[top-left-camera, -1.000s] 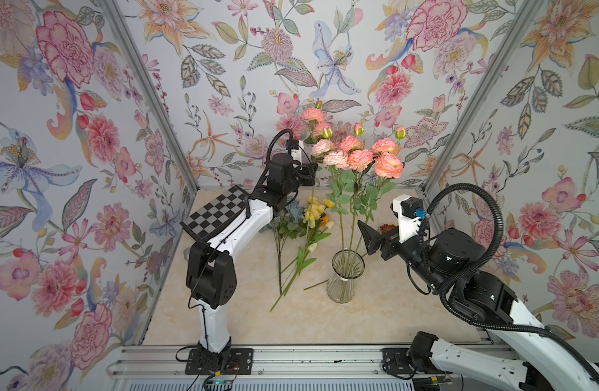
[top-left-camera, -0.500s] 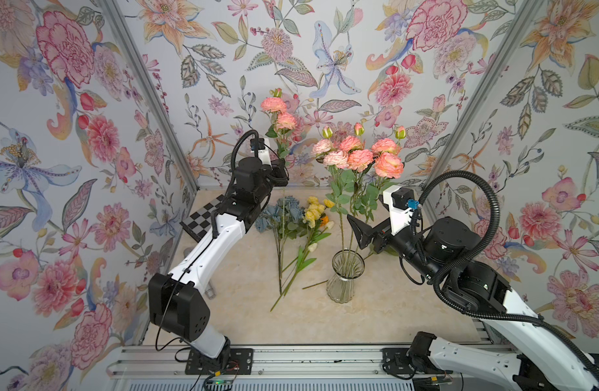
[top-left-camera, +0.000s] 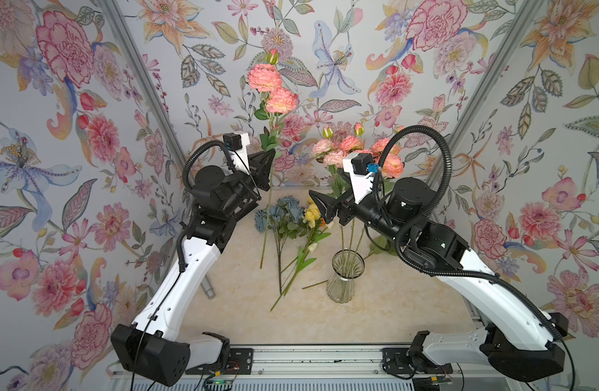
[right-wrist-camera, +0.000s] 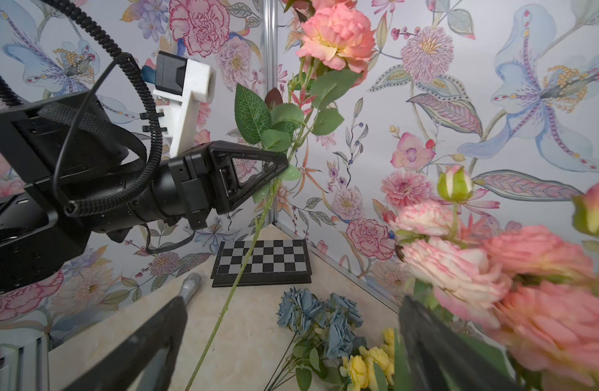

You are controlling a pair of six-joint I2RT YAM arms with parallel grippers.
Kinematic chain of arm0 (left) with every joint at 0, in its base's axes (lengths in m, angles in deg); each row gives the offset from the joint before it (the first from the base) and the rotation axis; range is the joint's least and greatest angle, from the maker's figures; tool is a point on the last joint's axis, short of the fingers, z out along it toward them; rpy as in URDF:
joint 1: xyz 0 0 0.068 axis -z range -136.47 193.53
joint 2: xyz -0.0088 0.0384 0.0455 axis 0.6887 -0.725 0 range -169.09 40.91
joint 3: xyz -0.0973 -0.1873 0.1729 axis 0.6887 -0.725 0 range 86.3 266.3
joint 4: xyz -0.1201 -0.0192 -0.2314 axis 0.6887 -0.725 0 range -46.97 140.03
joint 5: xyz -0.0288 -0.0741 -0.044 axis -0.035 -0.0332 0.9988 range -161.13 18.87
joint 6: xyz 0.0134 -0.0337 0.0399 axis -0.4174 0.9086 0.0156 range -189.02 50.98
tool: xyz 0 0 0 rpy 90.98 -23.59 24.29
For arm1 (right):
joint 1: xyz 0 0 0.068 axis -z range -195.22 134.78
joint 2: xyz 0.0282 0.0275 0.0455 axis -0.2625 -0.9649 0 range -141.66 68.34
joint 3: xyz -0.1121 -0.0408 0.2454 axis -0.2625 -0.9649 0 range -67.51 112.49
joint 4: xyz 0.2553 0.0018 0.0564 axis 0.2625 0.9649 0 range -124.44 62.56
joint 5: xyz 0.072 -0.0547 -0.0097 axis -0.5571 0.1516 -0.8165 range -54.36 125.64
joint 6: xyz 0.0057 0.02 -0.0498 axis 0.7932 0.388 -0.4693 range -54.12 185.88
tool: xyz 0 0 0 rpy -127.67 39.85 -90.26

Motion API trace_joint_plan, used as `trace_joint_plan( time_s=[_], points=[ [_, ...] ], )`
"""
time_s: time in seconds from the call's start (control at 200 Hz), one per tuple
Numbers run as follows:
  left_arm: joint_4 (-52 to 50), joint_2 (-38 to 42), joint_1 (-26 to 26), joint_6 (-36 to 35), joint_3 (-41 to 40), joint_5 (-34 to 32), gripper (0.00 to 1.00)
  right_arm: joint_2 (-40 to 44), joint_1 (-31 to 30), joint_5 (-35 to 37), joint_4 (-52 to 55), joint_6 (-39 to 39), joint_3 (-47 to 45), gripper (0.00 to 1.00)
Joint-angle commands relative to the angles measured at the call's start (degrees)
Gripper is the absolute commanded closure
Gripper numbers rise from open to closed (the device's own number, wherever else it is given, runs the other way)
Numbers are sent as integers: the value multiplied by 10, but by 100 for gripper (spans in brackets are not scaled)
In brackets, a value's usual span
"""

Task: Place the pink flowers into the vase
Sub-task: Place the flower in the vase.

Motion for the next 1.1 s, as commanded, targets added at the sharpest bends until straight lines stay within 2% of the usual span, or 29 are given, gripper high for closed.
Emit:
trace_joint_plan(
  time_s=[0.0,0.28,0.781,1.091],
  points=[
    [78,17,-6,1,-30,103,100,-39,2,-58,-22,10,61,8],
    [184,55,-6,54,-84,176,100,-123,3,-111,-22,17,151,37],
    [310,60,-5,140,-103,241,100,-171,7,-160,-21,18,214,48],
    [404,38,-6,204,-104,297,100,-185,10,-187,-21,19,234,66]
  ],
)
